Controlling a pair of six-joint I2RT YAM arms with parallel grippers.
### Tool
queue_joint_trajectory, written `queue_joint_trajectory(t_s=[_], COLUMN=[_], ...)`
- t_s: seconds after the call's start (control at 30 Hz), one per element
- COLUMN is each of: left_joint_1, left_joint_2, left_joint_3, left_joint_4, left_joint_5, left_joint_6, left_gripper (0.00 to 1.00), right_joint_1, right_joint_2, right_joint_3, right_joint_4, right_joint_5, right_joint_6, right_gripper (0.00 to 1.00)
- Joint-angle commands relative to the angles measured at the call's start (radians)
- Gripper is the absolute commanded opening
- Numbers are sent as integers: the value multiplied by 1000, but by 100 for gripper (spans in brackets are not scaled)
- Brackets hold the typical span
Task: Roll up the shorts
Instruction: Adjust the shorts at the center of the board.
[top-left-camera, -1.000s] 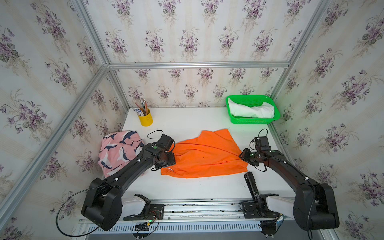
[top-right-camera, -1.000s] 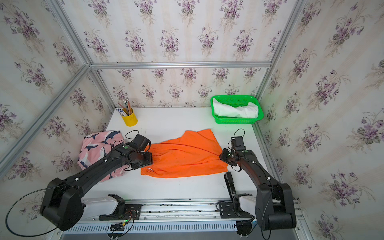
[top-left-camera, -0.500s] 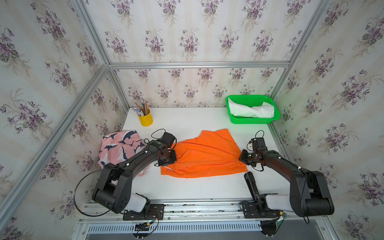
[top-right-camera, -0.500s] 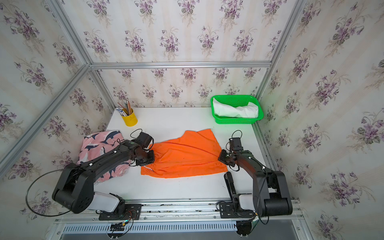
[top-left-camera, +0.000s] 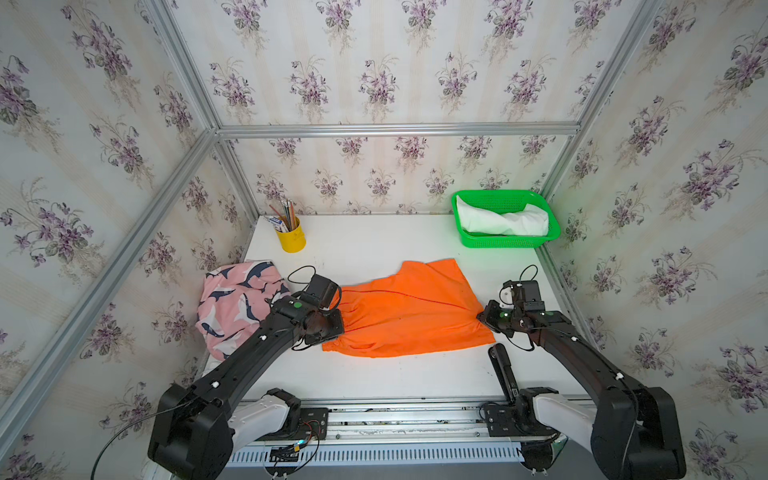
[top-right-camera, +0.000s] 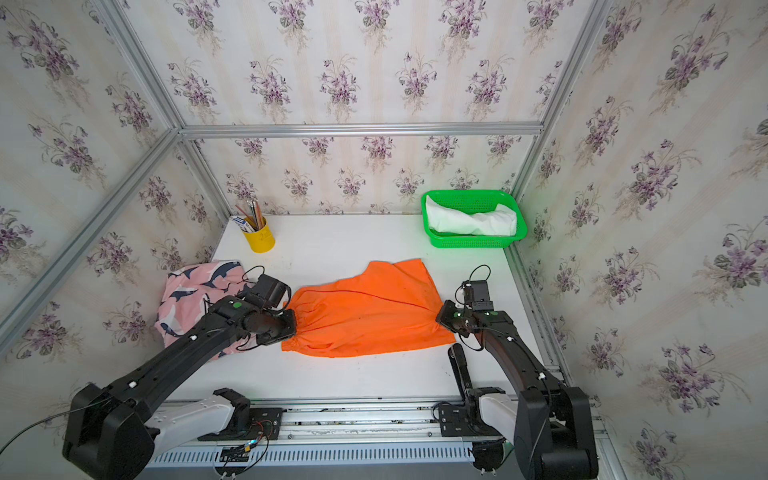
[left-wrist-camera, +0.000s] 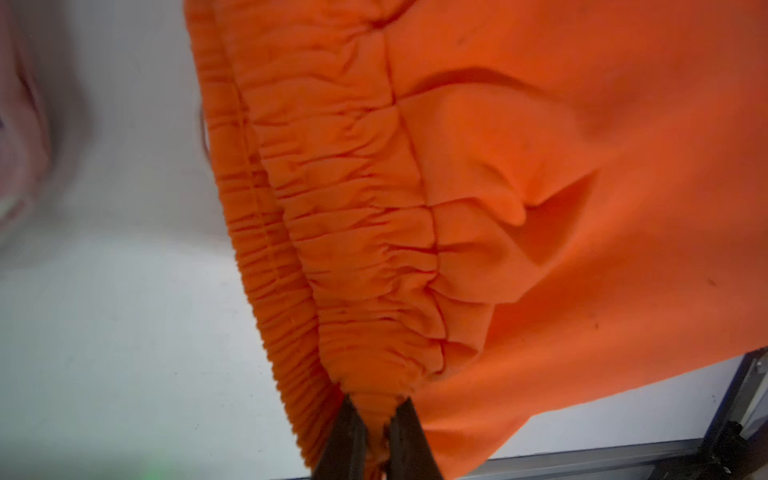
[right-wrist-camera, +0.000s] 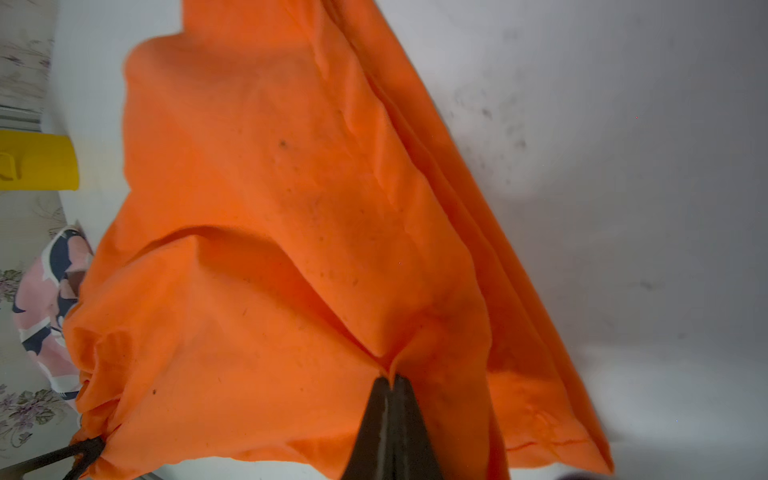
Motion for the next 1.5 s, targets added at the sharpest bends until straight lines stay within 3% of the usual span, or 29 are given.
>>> queue_joint_trajectory(t_s=[0.0,0.13,0.23,0.4,0.6,0.7,0.9,1.07,1.2,1.3,1.47], left_joint_1=[3,3,3,3,4,11,35,17,-108,-271,-536], left_joint_2=[23,-9,-64,-26,198,348,477,422,318,286,310], left_joint_3=[-66,4,123,302,366,380,299,157,38,-3,129], left_joint_4=[9,-62,-180,-277,-175,-125,-1,64,114,190,227], left_joint_5=[-40,-96,-172,-250,-242,-237,-161,-53,-6,32,22], left_joint_6=[-58,-34,1,79,166,191,199,138,8,-136,-264], left_gripper=[27,44,49,51,50,48,48,48,51,53,54], right_joint_1=[-3,-3,-4,44,273,319,319,318,319,328,351], right_joint_2=[20,-43,-136,-151,21,136,424,697,928,1079,1196], right_joint_3=[-56,-12,65,145,153,143,234,465,742,967,1251], right_joint_4=[98,24,-73,-106,31,106,220,239,217,193,104], right_joint_5=[91,135,186,111,22,34,103,136,102,32,-86], right_joint_6=[60,53,30,32,71,78,28,-59,-129,-170,-240], right_gripper=[0,30,38,38,36,35,29,27,26,25,25])
